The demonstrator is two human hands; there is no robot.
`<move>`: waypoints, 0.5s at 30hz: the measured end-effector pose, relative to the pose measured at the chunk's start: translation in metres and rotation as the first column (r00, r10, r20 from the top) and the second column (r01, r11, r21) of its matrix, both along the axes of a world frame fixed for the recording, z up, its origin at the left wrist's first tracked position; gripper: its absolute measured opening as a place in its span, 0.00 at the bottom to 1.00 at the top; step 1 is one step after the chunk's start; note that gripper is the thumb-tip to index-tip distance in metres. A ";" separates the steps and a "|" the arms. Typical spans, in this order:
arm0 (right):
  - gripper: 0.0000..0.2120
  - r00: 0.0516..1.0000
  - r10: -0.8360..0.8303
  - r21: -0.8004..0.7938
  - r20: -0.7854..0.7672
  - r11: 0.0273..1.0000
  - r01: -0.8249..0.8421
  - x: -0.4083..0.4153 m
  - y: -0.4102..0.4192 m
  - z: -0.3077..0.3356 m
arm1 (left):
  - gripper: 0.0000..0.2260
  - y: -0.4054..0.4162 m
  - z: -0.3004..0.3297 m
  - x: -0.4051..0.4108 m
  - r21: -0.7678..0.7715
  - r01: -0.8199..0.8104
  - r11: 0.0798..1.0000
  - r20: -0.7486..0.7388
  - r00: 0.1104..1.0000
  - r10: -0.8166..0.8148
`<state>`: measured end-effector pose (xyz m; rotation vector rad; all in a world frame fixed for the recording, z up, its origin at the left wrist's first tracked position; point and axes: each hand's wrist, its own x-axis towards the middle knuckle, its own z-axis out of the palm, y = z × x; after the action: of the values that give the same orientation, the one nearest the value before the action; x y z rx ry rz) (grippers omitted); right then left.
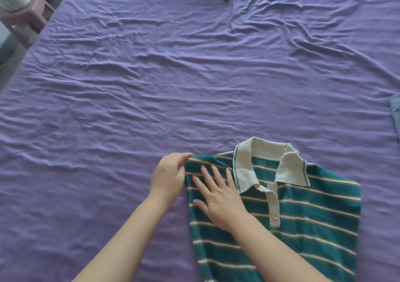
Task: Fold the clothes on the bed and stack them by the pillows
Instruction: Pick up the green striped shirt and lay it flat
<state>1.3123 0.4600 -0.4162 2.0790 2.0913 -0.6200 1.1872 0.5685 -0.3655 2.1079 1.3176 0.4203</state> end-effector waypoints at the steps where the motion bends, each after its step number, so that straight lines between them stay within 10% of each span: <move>1: 0.30 1.000 0.003 0.003 -0.003 1.000 -0.003 0.001 -0.003 0.001 | 0.17 -0.006 -0.002 0.004 -0.017 0.160 0.987 -0.042 0.986 -0.161; 7: 0.23 0.999 -0.015 0.232 -0.039 0.972 0.024 0.049 -0.051 0.034 | 0.20 -0.023 -0.017 0.022 -0.088 0.367 0.926 -0.599 0.723 -0.344; 15: 0.29 0.925 -0.380 0.313 -0.003 0.878 0.361 0.157 -0.126 0.049 | 0.19 -0.092 0.004 0.104 0.060 0.386 0.920 -0.464 0.827 -0.317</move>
<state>1.4693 0.3345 -0.3669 2.6716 1.8654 -0.2724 1.2907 0.4761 -0.3612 2.6196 1.1087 -0.1430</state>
